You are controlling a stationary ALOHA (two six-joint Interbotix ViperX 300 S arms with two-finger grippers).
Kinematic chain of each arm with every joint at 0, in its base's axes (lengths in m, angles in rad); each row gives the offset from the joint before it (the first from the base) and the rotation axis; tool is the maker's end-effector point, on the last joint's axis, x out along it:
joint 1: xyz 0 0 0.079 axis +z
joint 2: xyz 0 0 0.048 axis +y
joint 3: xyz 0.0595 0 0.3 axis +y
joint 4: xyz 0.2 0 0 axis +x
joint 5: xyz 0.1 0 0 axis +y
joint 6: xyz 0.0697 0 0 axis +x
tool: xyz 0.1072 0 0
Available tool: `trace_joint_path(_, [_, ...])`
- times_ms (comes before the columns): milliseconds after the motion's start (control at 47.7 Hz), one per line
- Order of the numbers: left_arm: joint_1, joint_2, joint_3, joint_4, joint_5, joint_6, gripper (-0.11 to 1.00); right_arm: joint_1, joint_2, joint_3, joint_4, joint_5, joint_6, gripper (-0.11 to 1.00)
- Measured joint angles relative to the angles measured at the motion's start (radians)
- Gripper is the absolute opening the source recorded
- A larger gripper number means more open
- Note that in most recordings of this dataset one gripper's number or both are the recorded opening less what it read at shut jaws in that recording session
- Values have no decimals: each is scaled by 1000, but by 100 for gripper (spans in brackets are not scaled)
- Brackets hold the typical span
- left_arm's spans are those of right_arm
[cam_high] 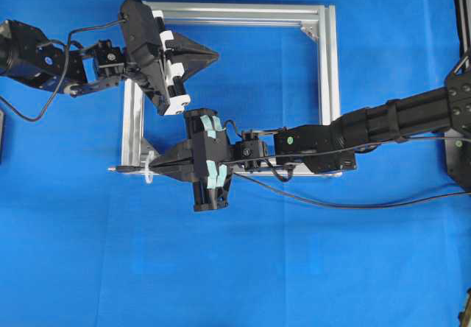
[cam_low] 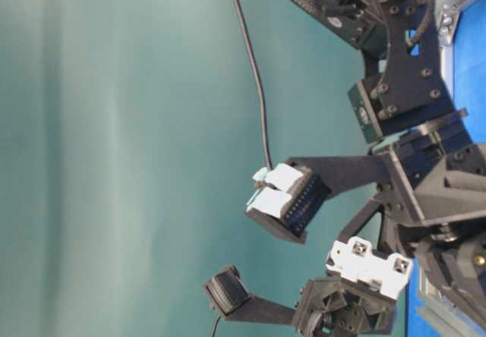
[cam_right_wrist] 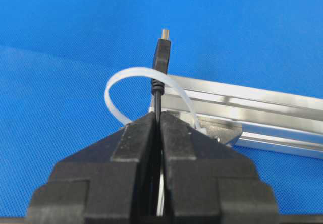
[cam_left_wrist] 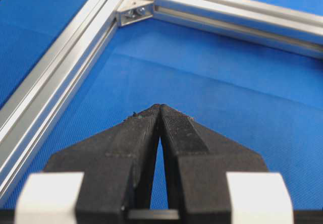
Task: Insert the wire through the string loop located on the left side.
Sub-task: 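Push the plug through the white loop leftward with the right gripper, then move the open left gripper toward the plug tip past the loop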
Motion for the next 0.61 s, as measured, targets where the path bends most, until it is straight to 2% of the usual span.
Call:
trace_joint_path(252, [0,-67,77,0,6,-8,2,0,0,2,0,2,0,0])
trace_joint_path(608, [-35,-316,284,0,118,-11,2,0,0,0,0,2,0,0])
